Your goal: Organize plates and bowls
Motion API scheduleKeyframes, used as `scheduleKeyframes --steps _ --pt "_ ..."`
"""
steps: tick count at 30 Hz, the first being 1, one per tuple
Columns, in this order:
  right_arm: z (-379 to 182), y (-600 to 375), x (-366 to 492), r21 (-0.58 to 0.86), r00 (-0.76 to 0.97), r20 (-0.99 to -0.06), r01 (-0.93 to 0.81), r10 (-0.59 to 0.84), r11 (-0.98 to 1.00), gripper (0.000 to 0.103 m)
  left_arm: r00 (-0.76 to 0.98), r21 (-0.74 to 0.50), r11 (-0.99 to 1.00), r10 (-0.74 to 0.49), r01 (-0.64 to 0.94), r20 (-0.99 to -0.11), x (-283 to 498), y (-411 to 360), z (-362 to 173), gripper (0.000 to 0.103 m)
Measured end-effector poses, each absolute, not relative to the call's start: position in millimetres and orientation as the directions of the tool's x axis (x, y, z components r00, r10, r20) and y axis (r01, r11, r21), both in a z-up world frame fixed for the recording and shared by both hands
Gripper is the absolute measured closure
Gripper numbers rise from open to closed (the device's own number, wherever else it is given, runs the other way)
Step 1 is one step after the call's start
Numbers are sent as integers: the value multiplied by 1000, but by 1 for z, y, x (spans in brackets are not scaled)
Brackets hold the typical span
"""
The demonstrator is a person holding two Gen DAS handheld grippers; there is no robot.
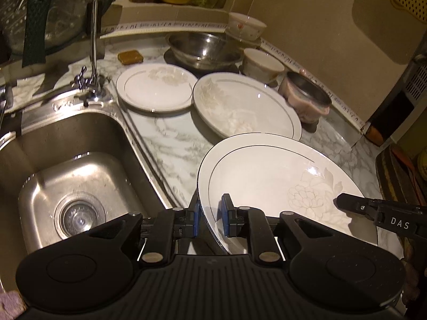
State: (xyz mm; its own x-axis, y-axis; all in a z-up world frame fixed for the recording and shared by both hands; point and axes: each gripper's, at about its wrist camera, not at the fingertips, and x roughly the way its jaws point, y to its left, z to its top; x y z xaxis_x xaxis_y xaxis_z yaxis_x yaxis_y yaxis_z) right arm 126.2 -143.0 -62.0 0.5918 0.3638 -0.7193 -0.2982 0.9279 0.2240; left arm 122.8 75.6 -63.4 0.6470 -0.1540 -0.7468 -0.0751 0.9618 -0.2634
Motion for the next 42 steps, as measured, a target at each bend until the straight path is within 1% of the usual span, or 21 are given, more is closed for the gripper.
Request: scheduleKeyframes --steps 9,17,29,38,42 --pt "-50 -138 154 219 608 -703 -307 367 926 88 674 -238 970 -139 -56 -725 163 79 -52 88" --pt "-46 -132 191 196 618 -696 -328 366 924 87 679 -218 975 -128 -49 -722 212 82 -55 88" --pt "-61 -123 251 226 606 -705 -300 368 927 87 664 -186 981 -106 -51 -741 277 88 -70 88" --pt "-78 -119 274 265 571 -730 -270 375 926 87 638 -149 988 -86 -46 -765 302 90 -81 88" --pt "-83 -117 279 279 560 -738 -255 376 926 87 625 -152 987 -90 -47 -776 310 92 -85 88"
